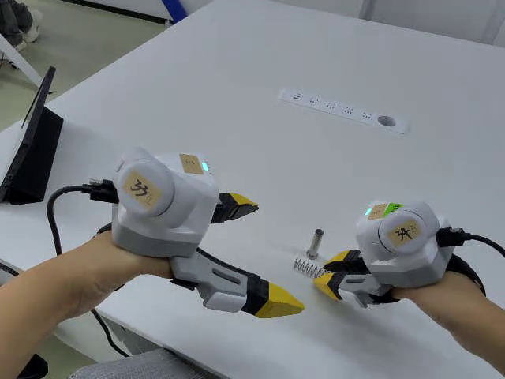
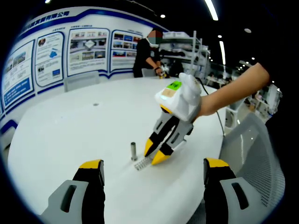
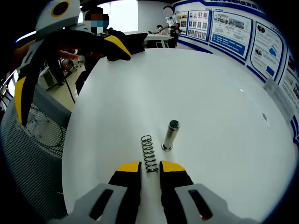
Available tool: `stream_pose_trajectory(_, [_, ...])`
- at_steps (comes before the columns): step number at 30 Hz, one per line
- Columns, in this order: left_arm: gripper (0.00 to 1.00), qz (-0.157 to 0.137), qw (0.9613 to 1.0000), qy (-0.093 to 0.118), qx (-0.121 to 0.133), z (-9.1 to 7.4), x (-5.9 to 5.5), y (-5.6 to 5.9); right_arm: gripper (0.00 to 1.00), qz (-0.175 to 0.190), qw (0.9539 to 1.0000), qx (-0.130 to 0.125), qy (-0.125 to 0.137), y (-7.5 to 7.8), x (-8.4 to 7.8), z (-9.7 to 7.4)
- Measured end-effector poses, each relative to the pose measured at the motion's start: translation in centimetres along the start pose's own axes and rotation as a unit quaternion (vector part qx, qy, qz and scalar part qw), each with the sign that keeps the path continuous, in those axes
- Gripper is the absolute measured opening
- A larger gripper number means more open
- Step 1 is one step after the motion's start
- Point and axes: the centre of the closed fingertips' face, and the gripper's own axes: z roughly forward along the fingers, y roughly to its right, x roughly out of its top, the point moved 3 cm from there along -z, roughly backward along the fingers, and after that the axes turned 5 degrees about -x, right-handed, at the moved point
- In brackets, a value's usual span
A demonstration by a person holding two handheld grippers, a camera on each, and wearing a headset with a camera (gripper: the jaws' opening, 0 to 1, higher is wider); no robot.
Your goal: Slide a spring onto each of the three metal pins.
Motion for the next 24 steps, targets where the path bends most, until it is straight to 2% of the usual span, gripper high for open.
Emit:
stream_pose_trajectory(10, [0.89, 0.0, 1.0, -0.002, -0.003, 0.2, -0.1, 0.0, 0.14, 0.001, 0.9999, 0.015, 0.004, -0.2, 0.1, 0.2])
stream_pose_trajectory(18, [0.89, -0.001, 1.0, -0.003, -0.002, 0.2, -0.2, 0.0, 0.11, -0.004, 0.9999, 0.014, 0.005, -0.3, 0.1, 0.2])
stream_pose_trajectory(24, [0.88, 0.001, 1.0, -0.004, -0.004, 0.1, -0.2, 0.2, 0.11, -0.019, 0.9996, 0.016, 0.01, -0.6, 0.5, -0.9])
